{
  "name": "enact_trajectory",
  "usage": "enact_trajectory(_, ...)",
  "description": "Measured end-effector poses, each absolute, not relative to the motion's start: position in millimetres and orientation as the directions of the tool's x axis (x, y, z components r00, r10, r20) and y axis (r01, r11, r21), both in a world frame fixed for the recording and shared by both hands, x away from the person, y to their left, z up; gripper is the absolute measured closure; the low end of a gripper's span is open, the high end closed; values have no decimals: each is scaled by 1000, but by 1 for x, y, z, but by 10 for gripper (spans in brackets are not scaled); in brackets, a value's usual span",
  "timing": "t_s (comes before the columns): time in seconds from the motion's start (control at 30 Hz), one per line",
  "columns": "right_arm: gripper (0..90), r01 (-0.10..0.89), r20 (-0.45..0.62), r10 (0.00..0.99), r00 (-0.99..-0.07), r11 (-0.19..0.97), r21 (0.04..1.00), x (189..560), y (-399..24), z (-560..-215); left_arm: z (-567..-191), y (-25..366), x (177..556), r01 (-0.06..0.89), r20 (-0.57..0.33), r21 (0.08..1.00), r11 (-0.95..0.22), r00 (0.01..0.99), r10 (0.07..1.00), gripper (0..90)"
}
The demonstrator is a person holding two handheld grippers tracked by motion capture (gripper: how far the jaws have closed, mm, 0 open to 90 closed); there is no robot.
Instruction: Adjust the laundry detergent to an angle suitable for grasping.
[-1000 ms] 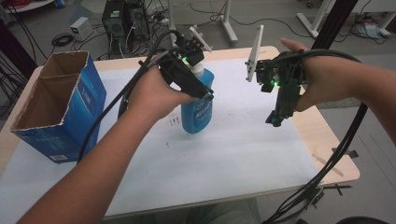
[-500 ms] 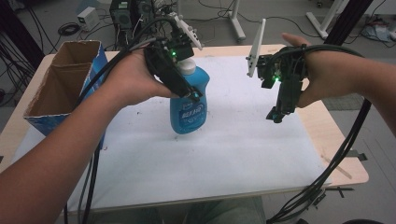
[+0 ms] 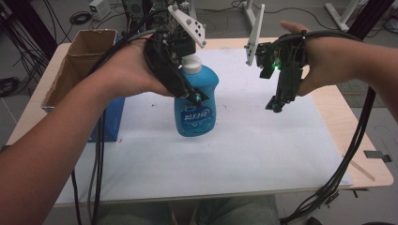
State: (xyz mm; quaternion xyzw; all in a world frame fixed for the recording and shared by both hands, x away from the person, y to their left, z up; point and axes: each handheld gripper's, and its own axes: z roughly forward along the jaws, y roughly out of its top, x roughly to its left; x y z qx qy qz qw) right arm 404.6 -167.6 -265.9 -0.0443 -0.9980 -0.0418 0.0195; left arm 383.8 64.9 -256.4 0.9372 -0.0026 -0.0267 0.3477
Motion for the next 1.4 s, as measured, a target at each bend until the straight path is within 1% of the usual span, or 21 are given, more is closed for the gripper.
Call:
enact_trajectory(0.2,33,78,52,74,-996,995,61,408,-161,-272,-263,65,382,-85,-29,633,-769,991,-134,370)
enact_trajectory(0.23,33,78,52,74,-996,995,61,408,-161,-272,-263,65,382,-85,-29,633,-769,991,-134,370)
enact_trajectory(0.27,33,80,53,77,-996,995,61,409,-160,-273,-266,64,380,-113,-30,619,-778,986,-167,370)
enact_trajectory(0.4,33,79,54,75,-996,995,58,410,-158,-275,-272,63,380,-160,-27,603,-782,975,-220,370)
enact_trajectory(0.5,33,74,53,71,-996,995,59,409,-157,-276,-277,63,380,-215,11,604,-767,965,-262,371)
enact_trajectory(0.63,33,67,53,64,-997,996,61,408,-158,-278,-283,66,379,-259,47,610,-749,955,-293,371)
enact_trajectory(0.7,33,68,53,65,-996,996,60,407,-158,-278,-285,67,379,-258,47,616,-744,955,-292,371)
enact_trajectory(0.77,33,73,53,70,-996,996,58,407,-158,-279,-290,69,379,-285,65,618,-733,947,-314,371)
enact_trajectory(1.03,33,69,52,65,-996,996,59,407,-155,-280,-301,71,376,-297,61,622,-725,941,-333,370)
enact_trajectory(1.4,33,70,55,67,-996,996,60,406,-154,-282,-315,71,373,-293,44,616,-731,940,-339,370)
